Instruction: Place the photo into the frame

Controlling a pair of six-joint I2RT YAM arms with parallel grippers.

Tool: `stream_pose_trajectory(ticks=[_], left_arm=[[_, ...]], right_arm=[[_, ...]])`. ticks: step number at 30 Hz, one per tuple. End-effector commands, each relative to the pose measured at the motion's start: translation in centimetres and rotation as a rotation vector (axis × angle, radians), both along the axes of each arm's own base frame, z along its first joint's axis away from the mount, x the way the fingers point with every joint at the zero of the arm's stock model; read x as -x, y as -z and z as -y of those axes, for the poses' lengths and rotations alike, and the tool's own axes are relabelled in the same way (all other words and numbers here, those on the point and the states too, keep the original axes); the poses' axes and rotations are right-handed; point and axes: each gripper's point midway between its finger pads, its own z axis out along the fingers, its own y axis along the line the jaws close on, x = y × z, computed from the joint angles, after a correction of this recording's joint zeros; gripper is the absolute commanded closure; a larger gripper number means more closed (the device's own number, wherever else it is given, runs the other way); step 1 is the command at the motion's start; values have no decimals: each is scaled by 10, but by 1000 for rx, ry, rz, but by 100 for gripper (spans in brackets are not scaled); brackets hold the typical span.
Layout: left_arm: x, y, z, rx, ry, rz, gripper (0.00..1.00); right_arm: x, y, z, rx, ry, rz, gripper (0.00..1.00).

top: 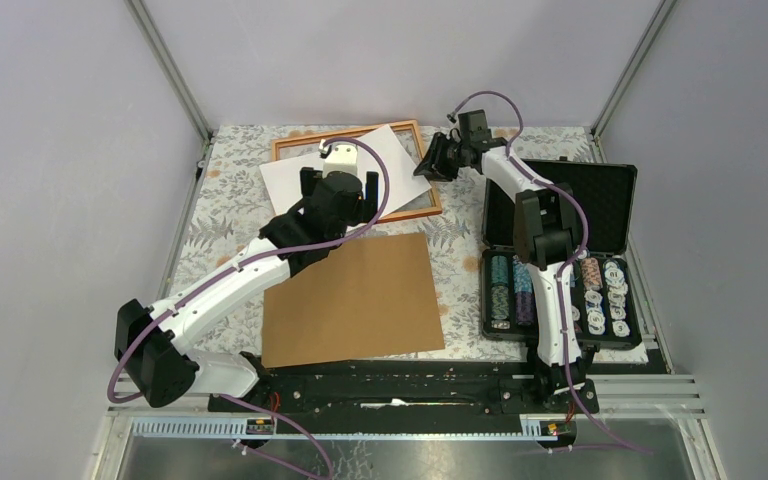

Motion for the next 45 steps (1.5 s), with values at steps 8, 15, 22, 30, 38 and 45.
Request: stream_pose_trajectory(ticks=[8, 15, 22, 30, 38, 45], left_arm=[[0, -19, -1, 61, -3, 48, 1], [1, -20, -2, 64, -2, 50, 1], [-1, -17, -1, 65, 1, 40, 1], [-48, 40, -92, 300, -307, -231, 1], [-72, 131, -223, 801, -752, -393, 1], [-97, 163, -219, 894, -632, -424, 1]], right_arm=[[1, -29, -25, -251, 17, -24, 59], [5, -12, -30, -273, 18, -62, 58], [7, 6, -41, -208, 0, -84, 58], [8, 3, -47, -179, -25, -58, 56], [12, -1, -53, -170, -61, -27, 49], [15, -2, -55, -193, -71, -28, 49]])
